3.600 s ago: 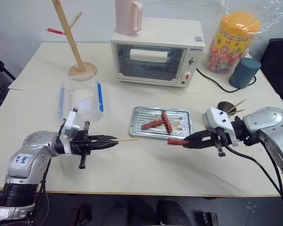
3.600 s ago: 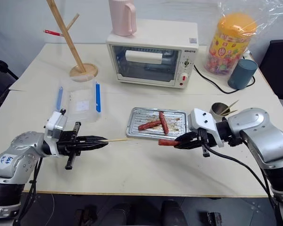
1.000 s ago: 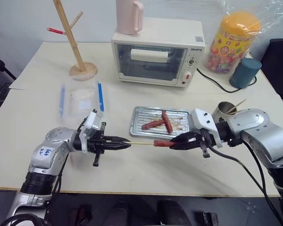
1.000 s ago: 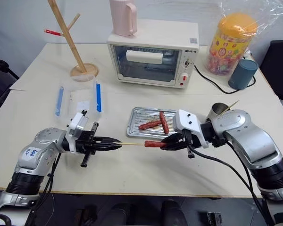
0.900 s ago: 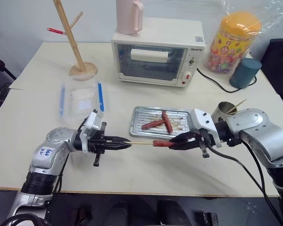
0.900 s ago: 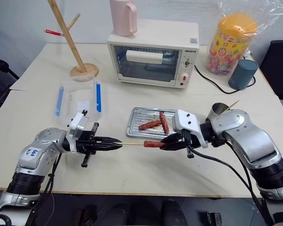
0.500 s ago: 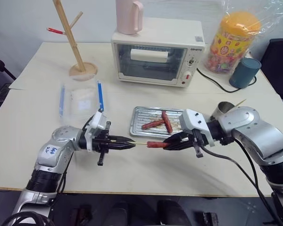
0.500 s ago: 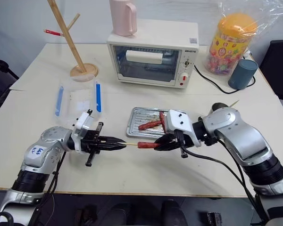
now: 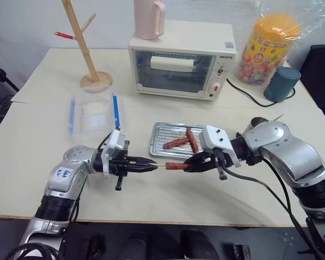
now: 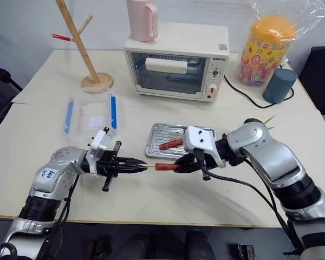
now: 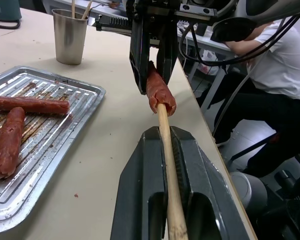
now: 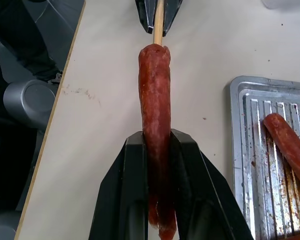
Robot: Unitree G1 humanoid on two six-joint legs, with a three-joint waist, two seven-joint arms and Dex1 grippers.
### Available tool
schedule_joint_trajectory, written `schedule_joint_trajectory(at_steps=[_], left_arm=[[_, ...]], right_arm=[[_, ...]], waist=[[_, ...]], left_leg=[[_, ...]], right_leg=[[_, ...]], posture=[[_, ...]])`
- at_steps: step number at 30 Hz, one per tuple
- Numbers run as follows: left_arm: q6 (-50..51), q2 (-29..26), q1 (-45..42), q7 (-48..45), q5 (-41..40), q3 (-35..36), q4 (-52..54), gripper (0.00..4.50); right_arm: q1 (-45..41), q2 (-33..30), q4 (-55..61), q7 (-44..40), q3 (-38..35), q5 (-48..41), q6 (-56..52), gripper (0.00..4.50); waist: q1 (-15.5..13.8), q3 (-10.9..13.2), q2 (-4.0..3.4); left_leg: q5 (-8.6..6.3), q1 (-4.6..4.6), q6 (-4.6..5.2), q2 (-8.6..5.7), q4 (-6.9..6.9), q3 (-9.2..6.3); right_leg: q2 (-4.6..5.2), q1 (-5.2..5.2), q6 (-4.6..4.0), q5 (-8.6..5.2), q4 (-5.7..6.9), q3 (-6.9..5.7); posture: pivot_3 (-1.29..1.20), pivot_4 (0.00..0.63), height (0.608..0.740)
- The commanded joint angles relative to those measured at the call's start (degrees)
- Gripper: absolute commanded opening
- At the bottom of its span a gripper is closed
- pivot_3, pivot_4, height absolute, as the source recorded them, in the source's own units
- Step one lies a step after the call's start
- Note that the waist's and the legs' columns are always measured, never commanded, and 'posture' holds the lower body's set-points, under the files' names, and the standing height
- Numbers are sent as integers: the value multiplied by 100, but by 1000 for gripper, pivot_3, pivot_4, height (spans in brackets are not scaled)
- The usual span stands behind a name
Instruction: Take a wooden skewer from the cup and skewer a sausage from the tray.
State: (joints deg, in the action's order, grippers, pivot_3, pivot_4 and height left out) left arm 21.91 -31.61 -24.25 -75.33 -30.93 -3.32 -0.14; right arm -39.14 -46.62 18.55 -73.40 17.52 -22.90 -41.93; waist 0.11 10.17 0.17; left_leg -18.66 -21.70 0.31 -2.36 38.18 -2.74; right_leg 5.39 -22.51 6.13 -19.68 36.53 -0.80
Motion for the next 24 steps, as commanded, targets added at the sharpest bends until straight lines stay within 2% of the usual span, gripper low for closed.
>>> schedule_joint_trajectory(at_steps=[1,6,11,16,20,22,24], left_arm=[[-103,110,-71,41,-66,11,168,0],[-115,156,-31,50,-93,96,168,0],[-194,177,88,117,-104,165,175,0],[-260,182,283,251,-151,314,241,0],[-276,151,532,458,-322,668,357,0],[-264,104,755,692,-454,1065,451,0],[-224,79,957,962,-589,1432,560,0]], right_arm=[[-113,-1,292,-24,-76,-213,-216,701],[-91,67,221,107,-294,-202,51,1910],[166,-180,245,-54,-507,-260,274,3217],[476,-257,323,16,-1054,-463,469,4390],[1009,-178,263,96,-1829,-649,1052,4448],[1511,316,194,156,-2706,-1148,1702,4448],[1978,567,254,339,-3215,-1232,2083,4448]], waist=[[1,0,0],[0,0,0],[-6,0,0],[-2,0,0],[-7,0,0],[-14,-3,6],[-9,-4,8]], left_leg=[[0,0,0,0,0,0],[0,0,0,0,1,0],[0,0,0,-1,1,0],[0,0,0,0,1,0],[0,0,0,0,0,1],[0,0,0,1,-1,-2],[0,1,0,5,-4,-3]], right_leg=[[0,0,0,0,0,0],[0,0,0,0,1,0],[0,0,0,0,0,-1],[0,1,0,0,0,-1],[0,1,0,0,1,-1],[0,4,0,0,0,-3],[-2,6,1,0,0,-8]], posture=[[0,150,740],[0,150,740],[0,150,740],[0,150,740],[0,150,740],[0,150,740],[0,150,740]])
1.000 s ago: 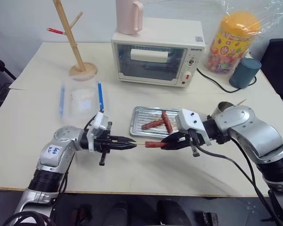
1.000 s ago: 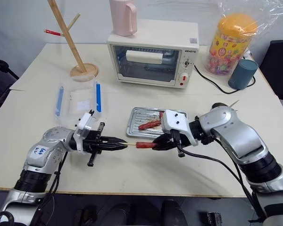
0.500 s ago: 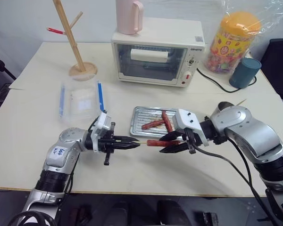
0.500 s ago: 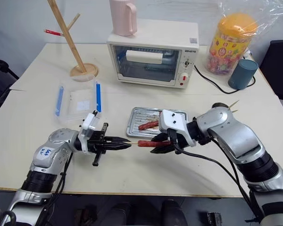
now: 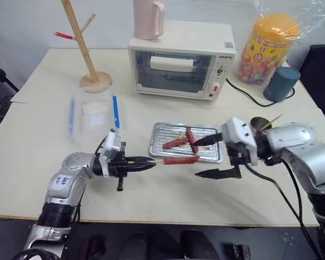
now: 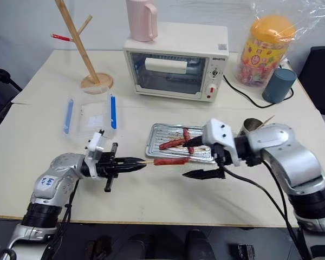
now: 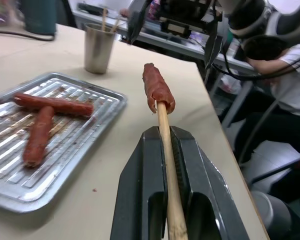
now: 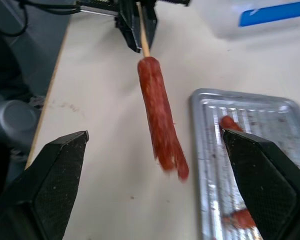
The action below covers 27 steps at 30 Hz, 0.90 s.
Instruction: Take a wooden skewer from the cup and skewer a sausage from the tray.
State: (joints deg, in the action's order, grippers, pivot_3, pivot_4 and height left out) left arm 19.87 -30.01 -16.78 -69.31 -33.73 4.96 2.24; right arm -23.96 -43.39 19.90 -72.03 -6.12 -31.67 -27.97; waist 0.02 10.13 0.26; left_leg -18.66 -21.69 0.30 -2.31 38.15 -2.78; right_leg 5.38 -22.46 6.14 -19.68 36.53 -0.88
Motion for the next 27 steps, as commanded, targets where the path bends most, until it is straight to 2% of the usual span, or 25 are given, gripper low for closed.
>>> schedule_joint_trajectory(at_steps=[1,5,7,10,15,22,27], left_arm=[[20,-51,300,624,-409,870,380,0],[19,240,370,1735,-675,1662,458,0],[-159,413,217,2267,-559,1889,282,0],[-387,618,-283,3225,-252,2124,-307,0],[-621,793,-1067,4281,117,2179,-1282,0],[-775,817,-1513,4691,422,2031,-1950,0],[-569,829,-1472,4608,152,2078,-1745,1237]], right_arm=[[702,404,219,450,-1074,-387,752,4448],[1644,795,658,905,-1563,-706,900,4448],[2221,924,707,743,-1565,-376,1504,4448],[2690,1383,806,1107,-1619,-104,2243,4448],[2665,1800,1100,1891,-1483,-53,2544,4448],[2471,1674,1354,2220,-1139,-171,2451,4448],[2450,1449,1292,2209,-1172,-273,2409,4500]], waist=[[-3,0,-1],[-15,0,0],[-29,0,0],[-71,0,3],[-41,-1,3],[-10,0,10],[-13,0,10]], left_leg=[[0,0,0,-1,-2,2],[0,3,0,-2,4,1],[0,6,0,-3,5,3],[0,13,0,-7,5,5],[1,28,-1,-10,4,28],[4,28,-5,-8,2,24],[4,28,-5,-8,1,23]], right_leg=[[1,-1,0,0,1,2],[2,2,0,0,4,2],[2,5,1,0,6,3],[2,9,2,1,10,5],[-2,3,3,1,36,15],[-2,0,3,1,40,11],[0,2,3,1,39,11]], posture=[[0,150,740],[0,150,740],[0,150,740],[0,150,740],[0,150,740],[0,150,740],[0,150,740]])
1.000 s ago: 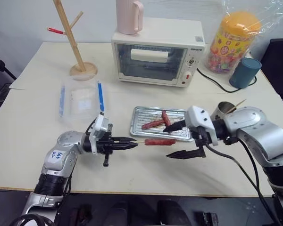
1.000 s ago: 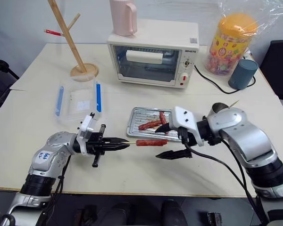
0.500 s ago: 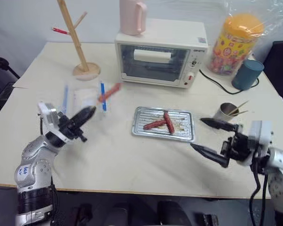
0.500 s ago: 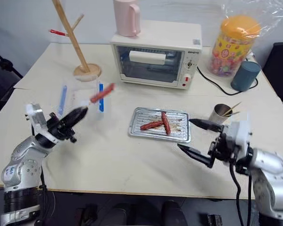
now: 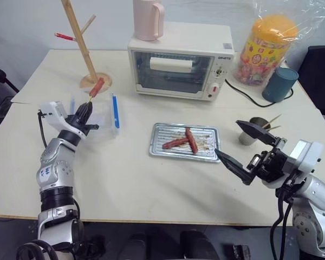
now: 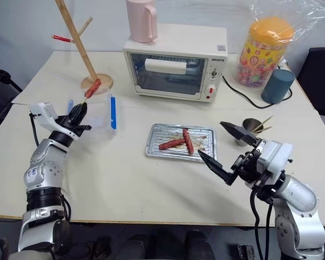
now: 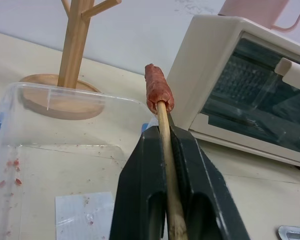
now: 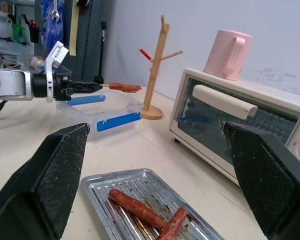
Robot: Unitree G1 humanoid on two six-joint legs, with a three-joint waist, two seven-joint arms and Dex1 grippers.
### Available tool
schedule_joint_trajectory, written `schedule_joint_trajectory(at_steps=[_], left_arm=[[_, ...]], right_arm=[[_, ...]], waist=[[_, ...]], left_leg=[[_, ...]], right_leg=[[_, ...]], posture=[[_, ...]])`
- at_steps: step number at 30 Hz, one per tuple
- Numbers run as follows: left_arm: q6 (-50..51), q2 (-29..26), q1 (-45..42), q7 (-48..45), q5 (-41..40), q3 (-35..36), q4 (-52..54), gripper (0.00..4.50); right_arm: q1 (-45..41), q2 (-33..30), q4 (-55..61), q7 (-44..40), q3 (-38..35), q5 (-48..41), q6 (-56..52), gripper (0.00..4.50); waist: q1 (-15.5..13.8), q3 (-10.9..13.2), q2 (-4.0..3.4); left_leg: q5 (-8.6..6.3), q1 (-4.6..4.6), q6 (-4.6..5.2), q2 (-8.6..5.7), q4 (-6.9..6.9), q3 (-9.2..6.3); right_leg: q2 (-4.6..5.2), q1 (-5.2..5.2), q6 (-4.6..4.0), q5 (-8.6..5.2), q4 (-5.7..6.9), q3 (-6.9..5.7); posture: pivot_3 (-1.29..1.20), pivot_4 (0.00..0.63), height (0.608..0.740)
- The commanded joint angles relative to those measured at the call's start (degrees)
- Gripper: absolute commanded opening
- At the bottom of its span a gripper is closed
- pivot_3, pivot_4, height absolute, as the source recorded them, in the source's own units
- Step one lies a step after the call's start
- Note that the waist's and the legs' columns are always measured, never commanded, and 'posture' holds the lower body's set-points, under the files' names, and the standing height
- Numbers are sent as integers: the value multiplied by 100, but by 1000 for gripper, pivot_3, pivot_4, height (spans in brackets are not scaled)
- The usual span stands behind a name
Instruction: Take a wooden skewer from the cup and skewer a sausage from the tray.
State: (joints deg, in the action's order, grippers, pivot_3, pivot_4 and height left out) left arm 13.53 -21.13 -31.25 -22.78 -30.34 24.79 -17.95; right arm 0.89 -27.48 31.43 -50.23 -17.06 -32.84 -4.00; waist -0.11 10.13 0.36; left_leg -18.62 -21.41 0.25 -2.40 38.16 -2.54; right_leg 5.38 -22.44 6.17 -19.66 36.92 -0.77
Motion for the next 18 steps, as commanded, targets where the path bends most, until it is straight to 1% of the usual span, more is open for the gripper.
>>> schedule_joint_trajectory(at_steps=[1,5,6,7,8,10,12,14,15,16,18], left_arm=[[144,-85,1,-141,-295,119,354,1501],[234,-326,173,-666,-455,82,627,2463],[235,-433,222,-880,-466,34,703,2630],[171,-610,301,-1233,-401,-103,818,2961],[39,-878,424,-1666,-206,-332,932,3185],[-453,-1458,744,-2538,364,-919,1122,3648],[-1141,-1960,1141,-3365,829,-1382,1209,3648],[-1249,-2450,1547,-4222,854,-1660,1290,3648],[-1369,-2612,1691,-4515,864,-1738,1295,3648],[-1511,-2711,1792,-4720,888,-1787,1266,3648],[-1880,-2714,2005,-4865,959,-1814,1200,3648]], right_arm=[[-28,-205,106,10,-104,-203,-27,4500],[-95,-436,-90,-87,-177,-308,-43,4500],[-112,-502,-143,-124,-179,-320,-49,4500],[-115,-582,-203,-183,-178,-354,-91,4500],[-100,-662,-271,-276,-179,-368,-109,4500],[-27,-848,-366,-479,-143,-418,-216,4500],[175,-1069,-542,-852,-85,-364,-223,4500],[423,-1277,-816,-1336,25,-184,-57,4500],[508,-1336,-944,-1500,77,-84,54,4500],[571,-1372,-1062,-1619,125,-9,136,4500],[572,-1260,-1377,-1714,189,107,404,4500]], waist=[[2,0,0],[17,2,3],[25,2,3],[28,1,2],[25,2,2],[26,1,2],[21,0,0],[18,-1,-2],[19,0,-2],[19,0,-1],[18,1,-2]], left_leg=[[0,0,0,0,0,0],[0,0,0,1,-1,1],[0,0,0,1,-1,1],[0,0,-1,4,-1,1],[0,0,-1,4,-2,1],[0,0,-1,4,-3,1],[0,1,-1,2,-10,2],[0,7,0,1,-17,2],[0,10,0,2,-20,1],[-1,10,2,5,-21,1],[-2,9,3,7,-21,-1]], right_leg=[[0,0,0,0,0,0],[0,0,0,0,0,1],[-1,0,0,0,0,1],[-2,0,0,0,-1,1],[-2,-1,0,0,-2,1],[-1,-1,0,0,-3,1],[1,3,-1,0,-12,3],[3,9,-2,-1,-29,4],[3,14,-2,-1,-37,3],[3,14,-3,-1,-39,3],[3,14,-4,-2,-40,4]], posture=[[0,150,740],[0,150,740],[0,150,740],[0,150,740],[0,150,740],[0,150,740],[0,150,740],[0,150,740],[0,150,740],[0,150,740],[0,150,740]])
